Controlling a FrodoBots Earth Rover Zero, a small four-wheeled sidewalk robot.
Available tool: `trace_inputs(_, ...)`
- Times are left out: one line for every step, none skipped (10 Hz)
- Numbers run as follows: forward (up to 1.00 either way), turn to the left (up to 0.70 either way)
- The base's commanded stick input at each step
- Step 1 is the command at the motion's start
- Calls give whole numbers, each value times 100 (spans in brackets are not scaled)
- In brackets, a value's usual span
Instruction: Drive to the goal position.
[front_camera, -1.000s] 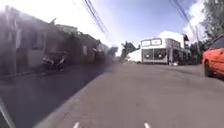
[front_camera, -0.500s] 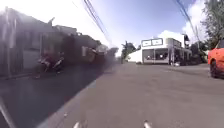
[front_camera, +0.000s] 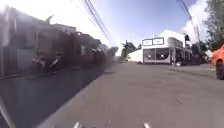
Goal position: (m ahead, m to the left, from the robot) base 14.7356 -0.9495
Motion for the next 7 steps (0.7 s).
trace_inputs(70, 0)
trace_inputs(70, 0)
trace_inputs(70, 0)
trace_inputs(70, -16)
trace_inputs(70, -27)
trace_inputs(70, -28)
trace_inputs(70, -28)
